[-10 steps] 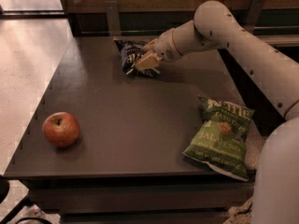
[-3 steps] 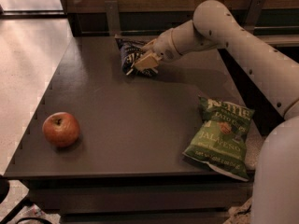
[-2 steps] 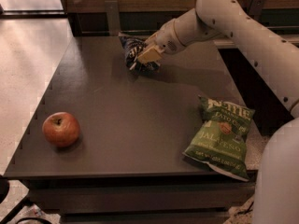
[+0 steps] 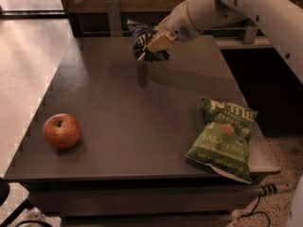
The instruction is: Move blue chip bag near green jalapeno chip bag
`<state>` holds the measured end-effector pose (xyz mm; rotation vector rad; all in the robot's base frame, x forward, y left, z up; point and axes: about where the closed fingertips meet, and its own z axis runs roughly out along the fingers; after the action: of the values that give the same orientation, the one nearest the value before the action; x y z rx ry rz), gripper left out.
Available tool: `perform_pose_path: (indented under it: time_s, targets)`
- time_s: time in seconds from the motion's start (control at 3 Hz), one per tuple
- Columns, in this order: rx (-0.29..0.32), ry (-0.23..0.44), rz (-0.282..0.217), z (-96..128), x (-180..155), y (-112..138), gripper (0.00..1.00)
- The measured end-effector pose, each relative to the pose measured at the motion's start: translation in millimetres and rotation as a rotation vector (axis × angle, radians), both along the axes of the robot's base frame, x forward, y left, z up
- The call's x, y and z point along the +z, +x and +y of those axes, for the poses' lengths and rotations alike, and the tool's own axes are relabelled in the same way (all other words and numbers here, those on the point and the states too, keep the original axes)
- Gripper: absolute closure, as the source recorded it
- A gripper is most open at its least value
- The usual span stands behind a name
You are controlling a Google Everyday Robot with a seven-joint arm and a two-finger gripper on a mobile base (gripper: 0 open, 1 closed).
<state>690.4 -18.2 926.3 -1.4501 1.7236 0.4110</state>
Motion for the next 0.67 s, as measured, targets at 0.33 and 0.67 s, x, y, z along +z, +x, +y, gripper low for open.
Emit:
perform_pose_path:
  time_s: [0.33,0.67]
  targets:
    - [0.031,0.0,-0.011,-5,21,-29,1.0]
    - [0.085,0.015,-0.001,-11,40,-62,1.0]
